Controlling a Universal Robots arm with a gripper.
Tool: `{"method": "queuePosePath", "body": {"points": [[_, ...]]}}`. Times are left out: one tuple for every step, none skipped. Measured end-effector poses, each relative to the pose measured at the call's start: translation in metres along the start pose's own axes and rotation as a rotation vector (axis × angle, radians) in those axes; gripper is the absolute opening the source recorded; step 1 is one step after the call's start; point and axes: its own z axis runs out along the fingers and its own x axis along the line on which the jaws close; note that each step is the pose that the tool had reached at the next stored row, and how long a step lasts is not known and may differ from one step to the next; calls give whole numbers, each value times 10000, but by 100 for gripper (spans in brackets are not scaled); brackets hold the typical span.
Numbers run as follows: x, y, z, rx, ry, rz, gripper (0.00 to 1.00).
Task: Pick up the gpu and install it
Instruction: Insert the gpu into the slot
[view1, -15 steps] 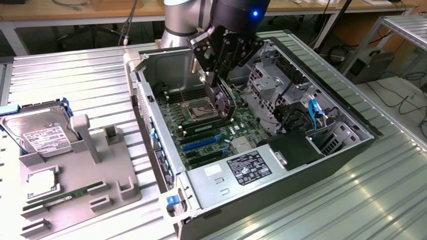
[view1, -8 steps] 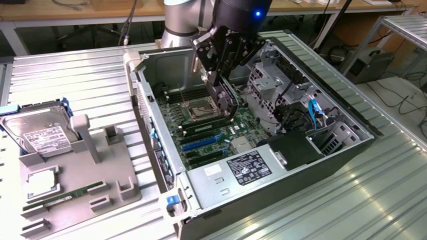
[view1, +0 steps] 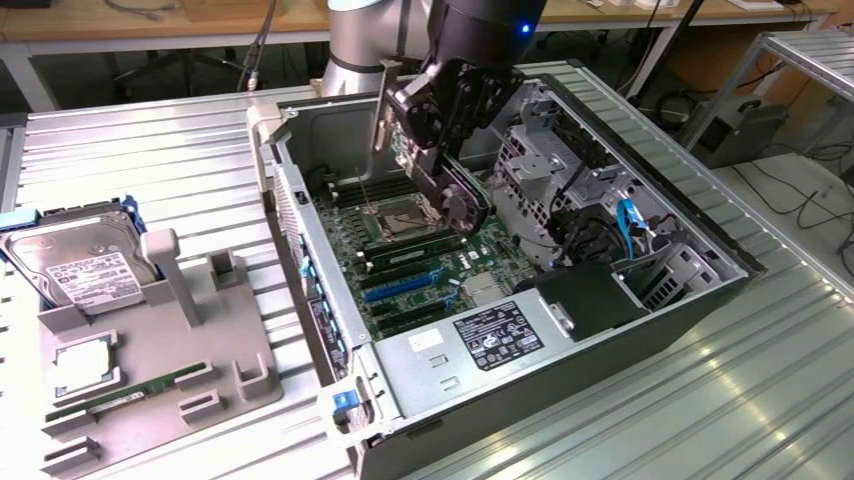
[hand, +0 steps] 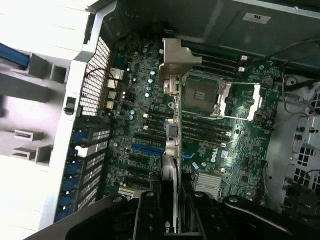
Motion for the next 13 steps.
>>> {"method": "queuePosePath", "body": {"points": [[0,0,3,11,3,-312,26],[-1,-1,6,21,3,-597,26],[0,-1,9,34,-3,-904,26],[0,-1,13,49,-12,-1219,26],[-1,-1,17,62,-22,-1516,26],[-1,-1,20,74,-30,-1783,26],[-1,-1,22,83,-37,-1963,26],[-1,-1,25,92,-43,-2143,26],[-1,-2,27,99,-48,-2310,26],[-1,-2,30,106,-52,-2470,26],[-1,-2,33,113,-57,-2653,26],[-1,-2,35,121,-61,-2818,26],[-1,-2,38,128,-64,-2987,26]]}}
